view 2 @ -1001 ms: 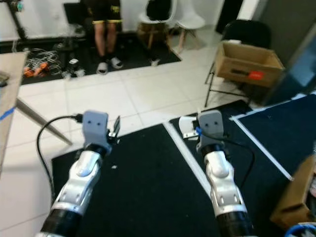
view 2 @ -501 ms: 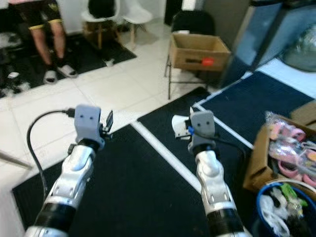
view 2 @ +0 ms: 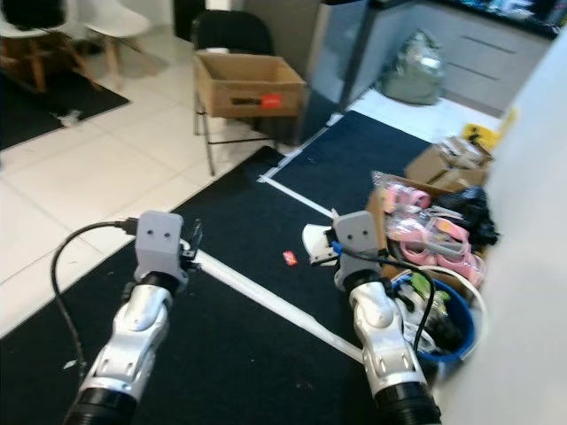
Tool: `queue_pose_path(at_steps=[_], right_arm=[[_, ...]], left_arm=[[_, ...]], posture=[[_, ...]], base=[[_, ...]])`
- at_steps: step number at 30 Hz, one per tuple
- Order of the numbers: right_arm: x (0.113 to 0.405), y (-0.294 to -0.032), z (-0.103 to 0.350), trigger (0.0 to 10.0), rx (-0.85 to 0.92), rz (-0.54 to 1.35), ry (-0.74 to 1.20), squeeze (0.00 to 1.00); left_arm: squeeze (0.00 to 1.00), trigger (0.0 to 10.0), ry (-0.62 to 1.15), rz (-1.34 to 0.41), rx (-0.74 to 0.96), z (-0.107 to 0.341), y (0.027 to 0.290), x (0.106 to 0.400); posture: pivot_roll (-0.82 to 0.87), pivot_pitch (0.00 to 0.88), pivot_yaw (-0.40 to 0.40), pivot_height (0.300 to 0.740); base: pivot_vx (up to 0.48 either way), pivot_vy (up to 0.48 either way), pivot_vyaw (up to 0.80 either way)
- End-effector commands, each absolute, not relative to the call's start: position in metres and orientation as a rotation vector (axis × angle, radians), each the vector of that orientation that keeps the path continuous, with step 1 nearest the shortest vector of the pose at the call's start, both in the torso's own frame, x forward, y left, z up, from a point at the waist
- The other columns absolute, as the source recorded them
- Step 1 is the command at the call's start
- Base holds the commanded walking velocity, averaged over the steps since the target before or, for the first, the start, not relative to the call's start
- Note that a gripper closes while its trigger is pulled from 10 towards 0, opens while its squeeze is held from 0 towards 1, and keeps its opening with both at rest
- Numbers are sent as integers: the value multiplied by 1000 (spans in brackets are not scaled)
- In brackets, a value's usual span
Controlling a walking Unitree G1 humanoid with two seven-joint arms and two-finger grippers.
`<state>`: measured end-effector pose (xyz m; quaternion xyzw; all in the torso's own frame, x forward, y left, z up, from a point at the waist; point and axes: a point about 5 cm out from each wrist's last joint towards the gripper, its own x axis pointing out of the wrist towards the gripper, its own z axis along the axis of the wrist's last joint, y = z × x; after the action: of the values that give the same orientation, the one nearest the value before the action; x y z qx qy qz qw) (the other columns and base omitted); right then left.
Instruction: Picking trash to rubbish bin
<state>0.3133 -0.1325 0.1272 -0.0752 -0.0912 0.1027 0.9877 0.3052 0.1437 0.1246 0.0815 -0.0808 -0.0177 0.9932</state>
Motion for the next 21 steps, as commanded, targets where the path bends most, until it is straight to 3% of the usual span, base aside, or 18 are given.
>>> queue_pose_path(at_steps=[1,5,8,12,21], right_arm=[[314,-142,124,10000,-146,161,-182,0],[311,-150,118,10000,-112,93,-159,0],[309,-152,116,10000,-105,85,-152,0],[303,-157,113,10000,-96,74,-155,0],[302,-162,100,10000,-61,58,-97,0]], left_arm=[[0,10000,-144,-72,178,120,138,303],[0,10000,-131,-114,175,119,136,306],[0,10000,-128,-124,173,120,135,307],[0,10000,-121,-152,161,124,131,313],[0,10000,-41,-152,70,116,126,319]], posture=[[-30,71,-93,740],[-56,69,-25,740],[-56,69,-25,740],[-27,69,52,740],[-27,63,69,740]], base=[[0,0,-800],[0,0,-800],[0,0,-750],[0,0,0],[0,0,0]])
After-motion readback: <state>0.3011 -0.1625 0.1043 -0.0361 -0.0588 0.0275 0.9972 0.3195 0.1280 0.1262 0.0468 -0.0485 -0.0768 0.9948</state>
